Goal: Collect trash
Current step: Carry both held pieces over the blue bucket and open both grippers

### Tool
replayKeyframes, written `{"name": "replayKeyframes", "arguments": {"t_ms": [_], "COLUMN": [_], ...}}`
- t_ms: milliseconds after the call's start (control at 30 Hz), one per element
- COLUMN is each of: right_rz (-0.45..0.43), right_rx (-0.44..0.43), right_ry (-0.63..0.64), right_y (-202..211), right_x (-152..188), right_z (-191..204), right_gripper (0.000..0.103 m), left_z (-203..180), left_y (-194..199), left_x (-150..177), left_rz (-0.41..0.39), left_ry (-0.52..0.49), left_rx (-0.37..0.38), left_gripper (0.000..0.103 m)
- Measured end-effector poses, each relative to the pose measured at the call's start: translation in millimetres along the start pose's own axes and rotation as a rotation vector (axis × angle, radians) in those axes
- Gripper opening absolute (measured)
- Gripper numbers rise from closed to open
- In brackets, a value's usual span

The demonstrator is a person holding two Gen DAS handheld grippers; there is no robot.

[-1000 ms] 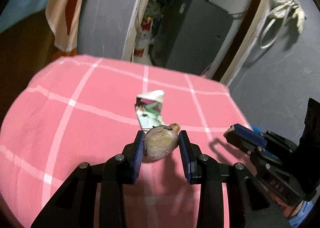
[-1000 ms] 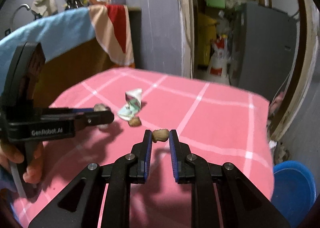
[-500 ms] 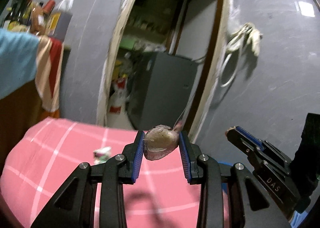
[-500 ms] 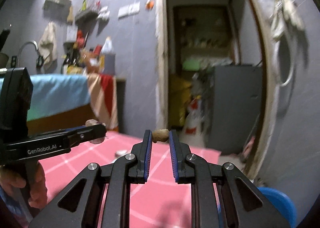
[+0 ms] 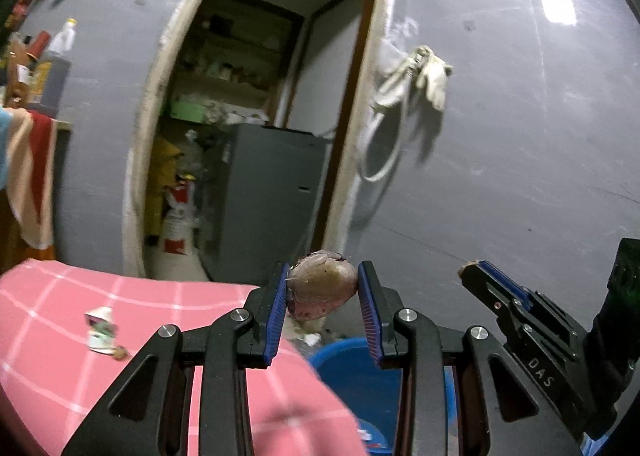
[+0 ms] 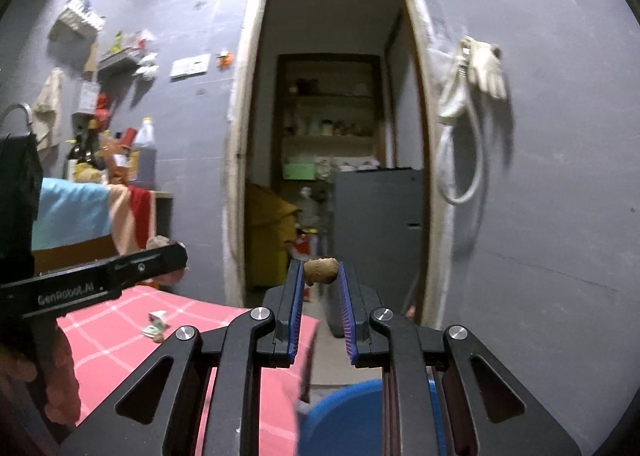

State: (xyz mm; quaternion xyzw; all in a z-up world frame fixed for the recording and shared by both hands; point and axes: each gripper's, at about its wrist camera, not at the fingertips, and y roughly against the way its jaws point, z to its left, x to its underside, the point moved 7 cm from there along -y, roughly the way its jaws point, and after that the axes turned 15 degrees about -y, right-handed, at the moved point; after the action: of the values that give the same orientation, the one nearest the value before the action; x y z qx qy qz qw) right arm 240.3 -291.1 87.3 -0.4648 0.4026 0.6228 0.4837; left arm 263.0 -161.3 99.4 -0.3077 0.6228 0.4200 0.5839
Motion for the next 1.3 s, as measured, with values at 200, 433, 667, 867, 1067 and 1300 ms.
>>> {"name": "replayKeyframes", "arguments": {"t_ms": [200,433,667,867,1067,1300], "right_rz": [0.060,0.191,0.308,0.343,0.362,0.340], "right_rx": [0.092,0.175,0.232,0.249,0.266,0.266], "right_ry": [-0.050,-0.148,-0.237,-0.277,-0.300,-0.305], "right_y": [0.3,-12.7,-23.7,-25.6,-27.8,-29.4], "right_x": [5.2,24.5,46.0,52.9,56.4,52.9], "right_z": [-34.5,-72.8,-99.7,-109.1,-115.9,-116.1], "right_gripper": [0.016,0.016,0.016,0.017,0.028,0.051], "left_z": [-36.0,-56.7,-66.4,-66.8,-58.3,-40.9], "left_y": [-34.7,-78.3,-98.4,-109.0,-116.2,-105.3], "left_x": [8.7,37.9,66.7,80.1,89.6,85.2], "left_rz": [0.089,0.290,0.391,0.446,0.479,0.450], "left_ry": [0.020,0.060,0.063,0.103,0.136,0.149], "left_rx": [0.080,0.141,0.167,0.198,0.205,0.169], "left_gripper": [0.030,0.030,0.030,0.032,0.042,0.056]}}
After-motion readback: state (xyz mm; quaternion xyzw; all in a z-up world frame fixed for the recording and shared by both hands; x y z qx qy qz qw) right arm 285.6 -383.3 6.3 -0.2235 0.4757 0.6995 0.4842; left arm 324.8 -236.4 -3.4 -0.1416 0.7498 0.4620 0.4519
